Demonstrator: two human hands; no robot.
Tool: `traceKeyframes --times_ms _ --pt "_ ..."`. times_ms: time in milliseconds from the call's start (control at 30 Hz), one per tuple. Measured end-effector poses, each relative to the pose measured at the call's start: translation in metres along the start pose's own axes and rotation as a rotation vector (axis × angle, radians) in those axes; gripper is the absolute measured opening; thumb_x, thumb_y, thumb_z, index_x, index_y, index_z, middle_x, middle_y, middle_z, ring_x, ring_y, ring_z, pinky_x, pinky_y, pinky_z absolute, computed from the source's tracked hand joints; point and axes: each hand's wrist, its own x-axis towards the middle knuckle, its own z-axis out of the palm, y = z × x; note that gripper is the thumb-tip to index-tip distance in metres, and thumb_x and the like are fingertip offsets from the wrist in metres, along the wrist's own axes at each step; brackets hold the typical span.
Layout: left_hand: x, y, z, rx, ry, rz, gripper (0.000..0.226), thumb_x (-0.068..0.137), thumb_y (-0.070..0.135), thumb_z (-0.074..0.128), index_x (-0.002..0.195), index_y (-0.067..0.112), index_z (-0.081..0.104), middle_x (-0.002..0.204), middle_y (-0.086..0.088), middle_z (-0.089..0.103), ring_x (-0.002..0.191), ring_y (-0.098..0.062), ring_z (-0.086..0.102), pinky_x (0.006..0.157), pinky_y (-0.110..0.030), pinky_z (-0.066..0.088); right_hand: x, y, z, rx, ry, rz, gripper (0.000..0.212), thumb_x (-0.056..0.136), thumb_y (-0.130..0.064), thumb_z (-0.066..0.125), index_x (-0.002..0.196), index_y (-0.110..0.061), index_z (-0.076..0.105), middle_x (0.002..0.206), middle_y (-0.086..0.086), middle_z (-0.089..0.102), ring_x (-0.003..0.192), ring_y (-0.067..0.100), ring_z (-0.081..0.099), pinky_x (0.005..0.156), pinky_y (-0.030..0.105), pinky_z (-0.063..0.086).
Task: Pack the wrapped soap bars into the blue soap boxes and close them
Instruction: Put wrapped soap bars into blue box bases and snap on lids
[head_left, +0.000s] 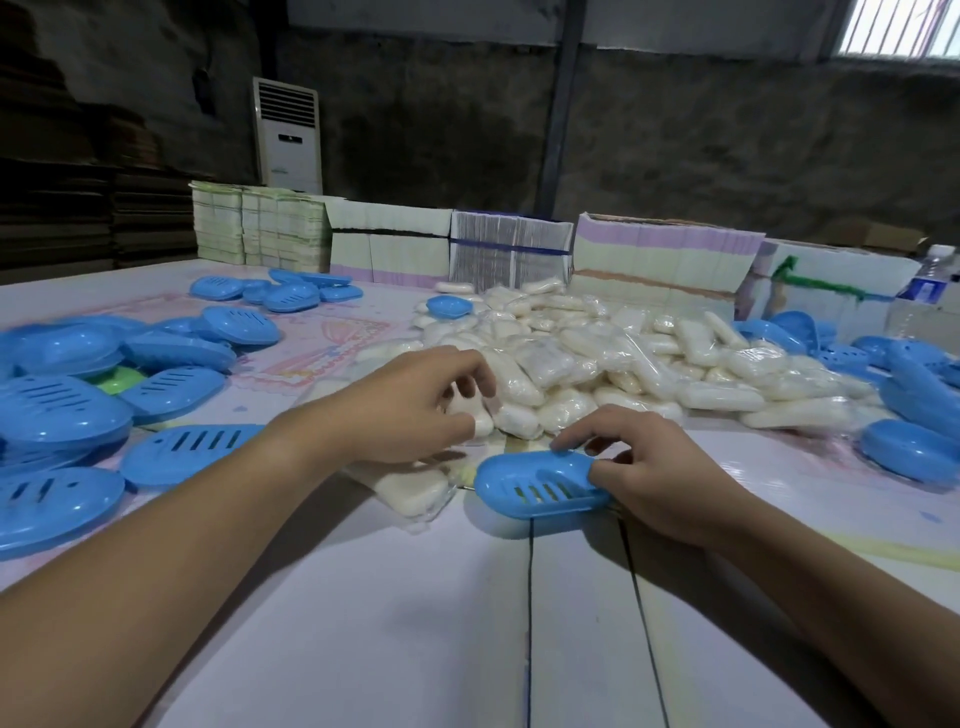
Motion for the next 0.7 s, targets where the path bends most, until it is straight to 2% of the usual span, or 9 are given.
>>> traceKeyframes --times_ms 67,233,267,333,367,433,533,600,700 --pt "0.002 -0.001 0.007 0.076 0.007 -0.004 0.025 0.087 0.022 0.065 0.108 0.034 0.059 0.107 0.008 0.056 0.099 -0.013 0.053 0.085 -0.029 0.045 0.000 -0.001 0.001 0.001 -0.009 -0.010 0.043 0.077 0.001 0.056 0.089 -0.038 0.069 0.103 -0.020 0.064 0.096 0.003 0.058 0.084 0.021 0.046" --pt "0.001 0.002 -0.001 0.093 -0.083 -0.076 0.022 0.088 0.030 0.066 0.107 0.038 0.059 0.101 0.010 0.059 0.093 -0.014 0.057 0.085 -0.033 0.051 0.000 -0.003 0.001 -0.026 -0.021 -0.025 0.040 0.078 -0.002 0.058 0.090 -0.038 0.070 0.103 -0.021 0.064 0.097 0.001 0.057 0.084 0.019 0.046" --pt "-0.002 0.001 -0.010 0.035 -0.166 -0.098 0.025 0.085 0.033 0.068 0.106 0.042 0.060 0.103 0.012 0.060 0.095 -0.012 0.060 0.085 -0.031 0.053 -0.001 -0.002 0.001 -0.017 -0.018 -0.021 0.040 0.078 -0.002 0.058 0.090 -0.039 0.069 0.103 -0.022 0.063 0.096 0.001 0.057 0.083 0.019 0.046" --pt "-0.010 -0.001 -0.030 -0.023 -0.437 -0.137 0.039 0.072 0.044 0.073 0.108 0.053 0.059 0.108 0.023 0.058 0.100 0.001 0.058 0.083 -0.016 0.050 -0.001 -0.002 0.000 -0.008 -0.017 -0.022 0.041 0.078 -0.003 0.058 0.089 -0.041 0.068 0.102 -0.023 0.063 0.097 0.001 0.057 0.083 0.019 0.046" --pt "-0.014 -0.003 -0.037 0.018 -0.573 -0.156 0.048 0.066 0.045 0.077 0.108 0.058 0.057 0.108 0.031 0.055 0.099 0.009 0.053 0.079 -0.007 0.045 -0.001 -0.002 0.000 -0.010 -0.020 -0.023 0.041 0.078 -0.003 0.058 0.089 -0.042 0.068 0.102 -0.023 0.063 0.097 0.001 0.057 0.083 0.018 0.046" --pt "-0.018 -0.006 -0.042 0.120 -0.705 -0.180 0.058 0.065 0.037 0.086 0.108 0.060 0.056 0.109 0.033 0.049 0.100 0.013 0.048 0.077 -0.004 0.040 -0.001 -0.002 0.000 -0.019 -0.027 -0.015 0.040 0.079 -0.004 0.058 0.090 -0.041 0.068 0.103 -0.024 0.063 0.097 0.000 0.057 0.083 0.018 0.046" --pt "-0.015 -0.008 -0.038 0.103 -0.584 -0.156 0.046 0.072 0.022 0.086 0.098 0.051 0.061 0.106 0.021 0.057 0.096 0.002 0.055 0.085 -0.018 0.048 0.000 -0.002 0.001 -0.030 -0.033 -0.017 0.038 0.079 -0.004 0.058 0.092 -0.038 0.069 0.104 -0.023 0.063 0.097 0.000 0.057 0.083 0.019 0.047" --pt "-0.011 -0.008 -0.033 0.109 -0.473 -0.114 0.039 0.072 0.022 0.085 0.094 0.046 0.063 0.099 0.013 0.062 0.092 -0.011 0.059 0.086 -0.030 0.052 -0.001 -0.002 0.001 -0.031 -0.030 -0.014 0.036 0.079 -0.005 0.058 0.092 -0.037 0.070 0.101 -0.024 0.063 0.095 -0.001 0.057 0.080 0.016 0.045" --pt "-0.009 -0.008 -0.027 0.164 -0.311 -0.089 0.032 0.069 0.033 0.084 0.093 0.042 0.064 0.092 0.014 0.064 0.085 -0.011 0.060 0.075 -0.025 0.051 -0.001 -0.001 0.000 -0.040 -0.027 -0.008 0.034 0.079 -0.007 0.059 0.093 -0.036 0.071 0.097 -0.026 0.063 0.092 -0.002 0.056 0.076 0.012 0.042"
